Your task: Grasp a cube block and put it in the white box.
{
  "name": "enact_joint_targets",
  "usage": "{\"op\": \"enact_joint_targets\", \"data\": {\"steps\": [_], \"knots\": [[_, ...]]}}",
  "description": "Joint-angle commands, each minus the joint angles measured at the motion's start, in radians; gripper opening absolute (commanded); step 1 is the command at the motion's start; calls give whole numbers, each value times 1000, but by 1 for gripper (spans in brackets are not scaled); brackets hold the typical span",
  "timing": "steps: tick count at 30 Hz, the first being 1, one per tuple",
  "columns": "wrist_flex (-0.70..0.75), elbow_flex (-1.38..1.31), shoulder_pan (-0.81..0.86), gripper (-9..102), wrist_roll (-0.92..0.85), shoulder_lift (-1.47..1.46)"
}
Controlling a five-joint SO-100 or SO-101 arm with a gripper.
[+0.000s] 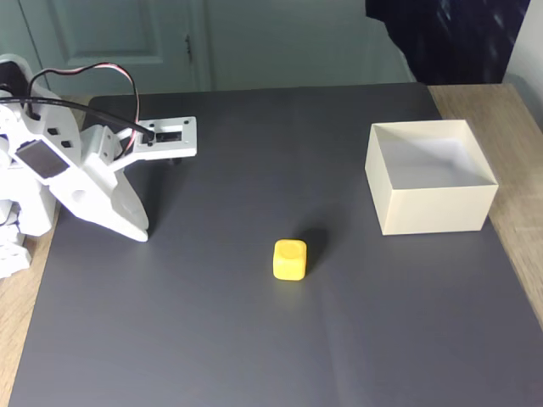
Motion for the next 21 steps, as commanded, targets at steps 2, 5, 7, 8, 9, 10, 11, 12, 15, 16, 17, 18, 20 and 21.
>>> {"op": "enact_joint_targets", "data": {"steps": [2, 5, 7, 8, 9, 10, 11, 12, 15, 16, 17, 18, 20, 21], "knots": [[11, -3, -34, 5, -8, 6], [11, -3, -34, 5, -2, 6], [11, -3, -43, 1, 3, 6], [11, -3, -54, 0, 5, 6], [11, -3, -66, 0, 6, 6], [9, -3, -81, 0, 6, 6], [9, -3, -86, 0, 11, 6], [9, -3, -86, 0, 23, 6], [6, -3, -91, 0, 32, 6], [2, -3, -94, 0, 32, 6], [-5, -3, -94, 0, 34, 6], [-8, -3, -92, 0, 40, 6], [-18, -3, -98, 0, 63, 6], [-32, -3, -103, 0, 66, 6]]}}
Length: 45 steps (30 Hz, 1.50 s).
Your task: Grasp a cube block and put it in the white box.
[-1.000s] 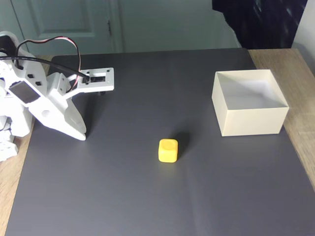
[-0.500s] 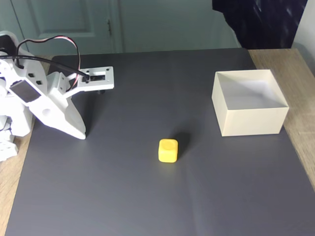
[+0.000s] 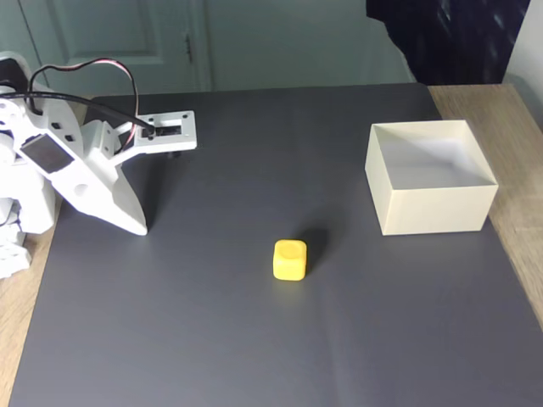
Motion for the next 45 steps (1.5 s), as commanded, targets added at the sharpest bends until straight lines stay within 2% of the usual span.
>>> {"op": "enact_joint_targets", "data": {"steps": [1, 6, 15, 25, 45], "knots": [[-41, -5, -18, 0, 12, 6], [-107, -21, -49, 0, 2, 6], [-126, -178, -32, 0, 11, -72], [-310, -626, 57, 0, 95, -684], [-393, -1134, 225, 1, 207, -1365]]}}
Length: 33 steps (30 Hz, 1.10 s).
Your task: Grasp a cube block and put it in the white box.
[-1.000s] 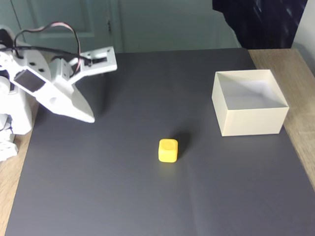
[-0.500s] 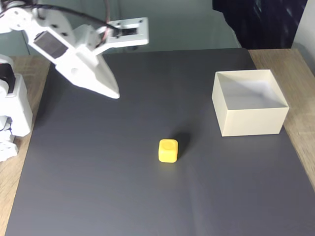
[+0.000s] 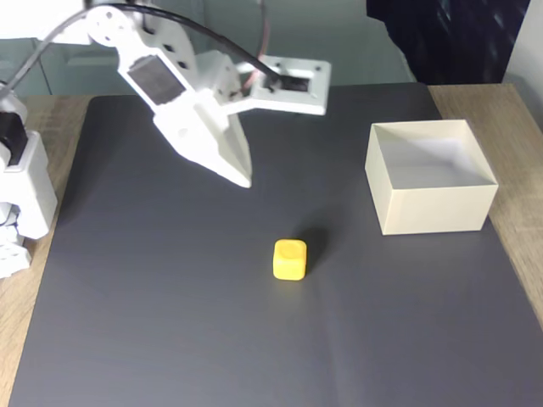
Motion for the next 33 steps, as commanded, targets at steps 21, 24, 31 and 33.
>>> {"op": "enact_joint_targets", "data": {"steps": [21, 24, 31, 33], "knots": [[-9, -383, 106, 3, 66, -451], [-2, -379, 104, 9, 66, -457], [-14, -327, 109, 22, 44, -433], [-6, -314, 115, 23, 44, -428]]}}
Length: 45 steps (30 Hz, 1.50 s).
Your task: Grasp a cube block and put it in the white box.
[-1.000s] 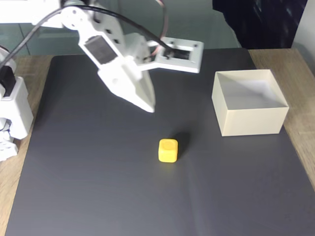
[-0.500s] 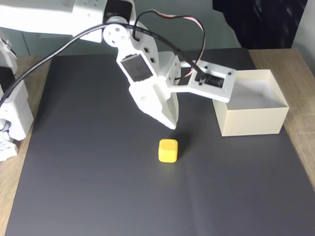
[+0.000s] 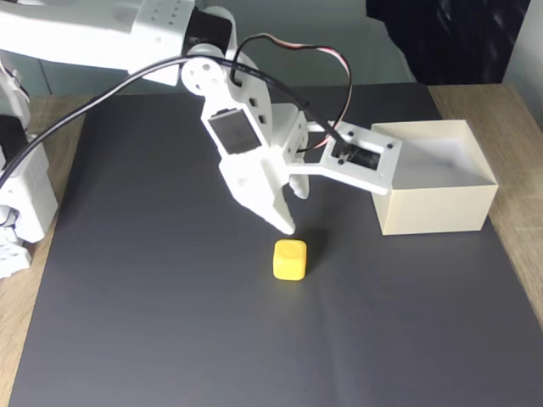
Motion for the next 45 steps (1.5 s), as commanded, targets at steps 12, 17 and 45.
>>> {"op": "enact_joint_targets", "data": {"steps": [12, 17, 45], "knots": [[54, 6, 57, 22, 26, 64], [48, 6, 74, 22, 28, 69], [-40, -12, 156, 26, 58, -61]]}}
